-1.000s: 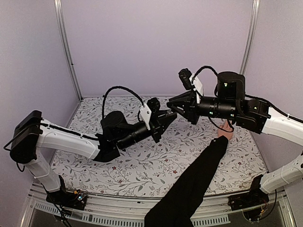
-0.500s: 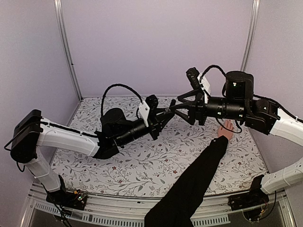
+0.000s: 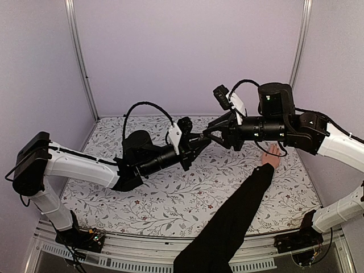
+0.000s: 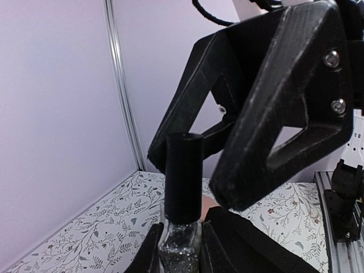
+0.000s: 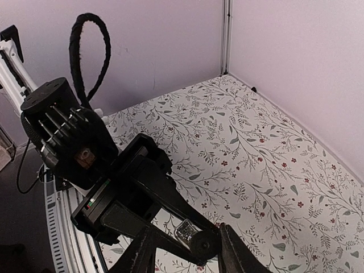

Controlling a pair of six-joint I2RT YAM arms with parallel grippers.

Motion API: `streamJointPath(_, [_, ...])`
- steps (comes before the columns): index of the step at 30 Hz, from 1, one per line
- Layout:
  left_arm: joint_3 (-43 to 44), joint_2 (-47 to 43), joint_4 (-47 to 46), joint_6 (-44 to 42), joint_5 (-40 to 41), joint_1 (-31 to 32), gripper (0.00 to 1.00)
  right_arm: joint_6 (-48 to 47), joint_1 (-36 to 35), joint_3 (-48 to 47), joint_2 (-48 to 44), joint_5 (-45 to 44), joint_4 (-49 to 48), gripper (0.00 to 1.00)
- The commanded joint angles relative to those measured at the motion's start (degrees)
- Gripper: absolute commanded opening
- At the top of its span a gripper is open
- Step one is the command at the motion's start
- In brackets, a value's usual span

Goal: Paint the nails
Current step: Place the nail polish bottle at the center of the board.

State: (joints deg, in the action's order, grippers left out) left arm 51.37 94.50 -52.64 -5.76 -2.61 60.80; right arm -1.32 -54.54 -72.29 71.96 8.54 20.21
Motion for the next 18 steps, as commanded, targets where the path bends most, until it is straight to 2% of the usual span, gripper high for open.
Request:
streamJointPath(1, [0.8,-0.1,-0.6,0.0,-0.6,-0.5,0.0,0.1,0.7,-2.2,1.4,1.1,1.3,0.36])
streamJointPath(8, [0.2,-0.2,-1.0,-0.1,-0.4,-0.6,0.0,0.6,1.0,-1.7,2.0,1.5,0.7,0.17])
streamJointPath(17, [-0.1,-0.2,-1.1,0.2,0.4,-0.6,0.0,0.4,1.8,-1.6,2.4,1.7,-0.4,0.03])
streamJointPath(18, [-0.3,-0.3,-1.1,0.3,0.3,-0.6,0.07,0.3,1.9,-1.5,2.5,1.7,-0.7,0.02])
